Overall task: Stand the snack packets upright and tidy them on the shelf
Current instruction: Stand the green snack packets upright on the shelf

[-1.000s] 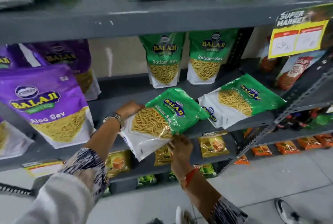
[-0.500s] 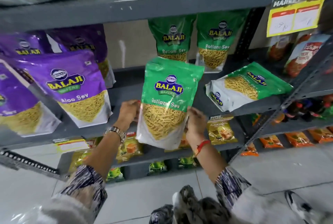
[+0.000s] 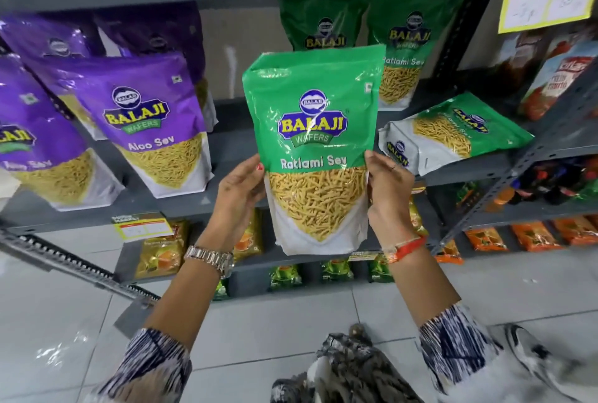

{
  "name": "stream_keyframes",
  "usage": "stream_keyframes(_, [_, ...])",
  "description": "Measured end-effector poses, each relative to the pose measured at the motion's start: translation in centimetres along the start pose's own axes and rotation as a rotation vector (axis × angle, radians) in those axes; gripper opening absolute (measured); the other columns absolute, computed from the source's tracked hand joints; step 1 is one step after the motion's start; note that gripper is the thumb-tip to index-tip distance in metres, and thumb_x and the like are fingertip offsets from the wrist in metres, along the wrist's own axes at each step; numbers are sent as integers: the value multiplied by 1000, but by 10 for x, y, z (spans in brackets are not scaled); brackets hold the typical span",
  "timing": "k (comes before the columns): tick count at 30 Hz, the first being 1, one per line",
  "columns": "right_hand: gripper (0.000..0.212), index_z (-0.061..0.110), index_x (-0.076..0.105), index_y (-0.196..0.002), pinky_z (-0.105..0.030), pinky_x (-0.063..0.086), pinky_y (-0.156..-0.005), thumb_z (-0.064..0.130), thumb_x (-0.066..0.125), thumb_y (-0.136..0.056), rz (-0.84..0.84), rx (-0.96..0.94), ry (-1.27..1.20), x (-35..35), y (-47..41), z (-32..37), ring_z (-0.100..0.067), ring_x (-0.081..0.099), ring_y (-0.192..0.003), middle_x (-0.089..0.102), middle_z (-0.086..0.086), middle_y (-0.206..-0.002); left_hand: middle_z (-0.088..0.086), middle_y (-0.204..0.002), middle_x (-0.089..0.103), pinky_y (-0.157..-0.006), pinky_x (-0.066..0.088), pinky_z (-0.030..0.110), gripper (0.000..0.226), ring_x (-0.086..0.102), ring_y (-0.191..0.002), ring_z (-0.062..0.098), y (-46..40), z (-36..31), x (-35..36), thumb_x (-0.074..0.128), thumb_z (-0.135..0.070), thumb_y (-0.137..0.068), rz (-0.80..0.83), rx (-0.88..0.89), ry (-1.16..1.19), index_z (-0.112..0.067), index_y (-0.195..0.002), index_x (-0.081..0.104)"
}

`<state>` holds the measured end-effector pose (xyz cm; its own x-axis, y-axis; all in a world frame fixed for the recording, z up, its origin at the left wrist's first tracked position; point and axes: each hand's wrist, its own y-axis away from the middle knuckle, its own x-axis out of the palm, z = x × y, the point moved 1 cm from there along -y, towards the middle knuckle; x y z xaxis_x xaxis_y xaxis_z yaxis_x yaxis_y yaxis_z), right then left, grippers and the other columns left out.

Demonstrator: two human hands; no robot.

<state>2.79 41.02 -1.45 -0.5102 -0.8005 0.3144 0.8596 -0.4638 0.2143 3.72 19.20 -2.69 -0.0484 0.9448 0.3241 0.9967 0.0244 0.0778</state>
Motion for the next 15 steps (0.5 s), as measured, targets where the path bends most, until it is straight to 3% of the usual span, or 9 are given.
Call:
stream_keyframes(3, [7,10,70,-83,-48,48,-101,5,65,-82,32,41,-70,2,1,9,-36,64,-107,70,-17,-94,-6,-93,73,-75,56,33,25,67,-81,11,2,-3,7,48,-13,-90,17,45,58,-22,-110,61])
stream_keyframes(7, [8,11,71,-82,-50,48,-100,6,65,-81,58,28,-99,0,-9,18,-35,65,-104,71,-13,-90,-7,-84,76,-65,58,23,21,69,-73,7,-6,-5,17,47,-15,-92,-2,114,1,-18,-102,65])
stream_keyframes(11, [7,8,70,-84,-50,49,-99,5,64,-83,69,-13,-55,11,-30,22,-29,65,-96,70,-10,-85,-12,-68,74,-54,52,16,20,65,-61,0,-24,3,34,47,-14,-92,-172,208,-97,-15,-87,66])
stream_keyframes(15, [23,-4,65,-103,-51,49,-99,10,62,-85,111,-60,11,32,-56,26,-31,64,-98,68,-21,-99,-10,-66,68,-59,49,15,20,60,-59,-2,-62,5,47,48,-6,-91,-358,250,-60,-13,-79,63])
